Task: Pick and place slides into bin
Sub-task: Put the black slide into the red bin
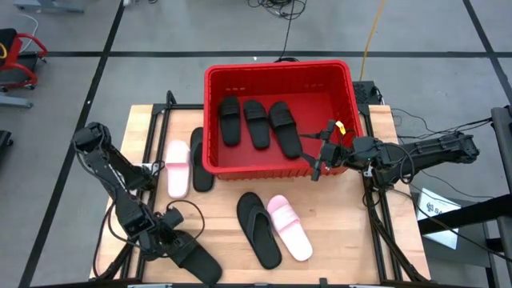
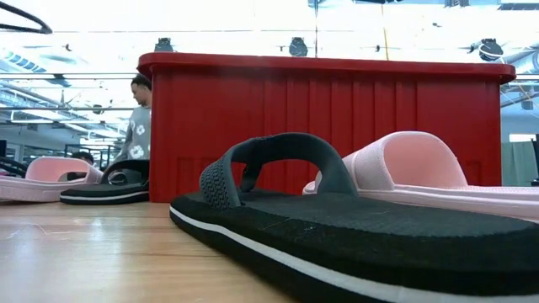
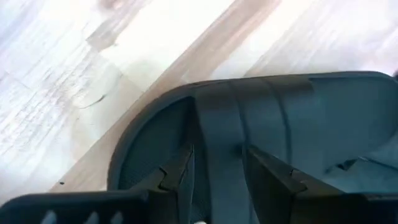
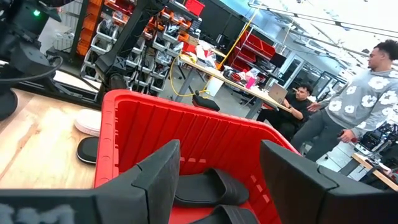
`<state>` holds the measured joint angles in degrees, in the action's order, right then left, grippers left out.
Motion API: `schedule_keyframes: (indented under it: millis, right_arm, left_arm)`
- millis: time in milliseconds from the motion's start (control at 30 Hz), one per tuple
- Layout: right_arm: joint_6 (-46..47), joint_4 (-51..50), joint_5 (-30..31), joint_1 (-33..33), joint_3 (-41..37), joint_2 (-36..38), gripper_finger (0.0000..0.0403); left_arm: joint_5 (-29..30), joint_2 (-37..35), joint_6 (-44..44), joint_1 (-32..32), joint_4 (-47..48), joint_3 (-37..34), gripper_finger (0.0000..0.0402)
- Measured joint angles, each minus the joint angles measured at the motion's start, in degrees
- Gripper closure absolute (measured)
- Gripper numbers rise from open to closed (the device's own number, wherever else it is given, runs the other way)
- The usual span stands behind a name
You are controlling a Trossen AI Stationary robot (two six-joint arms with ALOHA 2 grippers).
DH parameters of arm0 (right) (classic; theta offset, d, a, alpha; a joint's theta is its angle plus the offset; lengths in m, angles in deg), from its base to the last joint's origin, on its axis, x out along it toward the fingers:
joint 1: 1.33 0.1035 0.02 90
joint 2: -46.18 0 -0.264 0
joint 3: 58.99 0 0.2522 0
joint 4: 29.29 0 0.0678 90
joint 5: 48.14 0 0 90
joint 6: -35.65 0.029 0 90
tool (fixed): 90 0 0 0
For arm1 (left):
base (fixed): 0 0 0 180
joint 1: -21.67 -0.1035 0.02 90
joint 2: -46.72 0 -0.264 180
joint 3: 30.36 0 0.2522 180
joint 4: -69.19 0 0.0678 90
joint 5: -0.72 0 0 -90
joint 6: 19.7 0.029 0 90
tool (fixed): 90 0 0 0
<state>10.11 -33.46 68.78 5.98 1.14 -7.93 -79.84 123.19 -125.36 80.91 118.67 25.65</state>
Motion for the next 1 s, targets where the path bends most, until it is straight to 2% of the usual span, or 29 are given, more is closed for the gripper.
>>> schedule_keyframes:
  millis: [133,267,433,767,1000]
  right_arm:
    - [0.0,0.0,0.0,0.0,0.0,0.0,0.0193]
    - [0.0,0.1,0.0,0.0,0.0,0.0,0.0193]
    - [0.0,0.4,0.0,-0.1,0.0,0.0,0.0193]
    - [-0.1,0.8,0.0,-0.2,0.0,0.0,0.0193]
    - [-0.2,0.9,0.0,-0.2,0.0,0.0,0.0193]
  left_arm:
    - [-0.2,-0.1,-4.0,1.3,-2.3,-2.6,0.0273]
    - [0.8,-0.1,-4.3,2.1,-6.1,-3.8,0.0273]
    - [1.6,0.0,-4.4,3.5,-13.1,-4.9,0.0273]
    - [8.7,0.0,-5.5,5.4,-29.3,-9.6,0.0273]
    - [9.6,0.0,-5.3,5.4,-38.8,-14.6,0.0273]
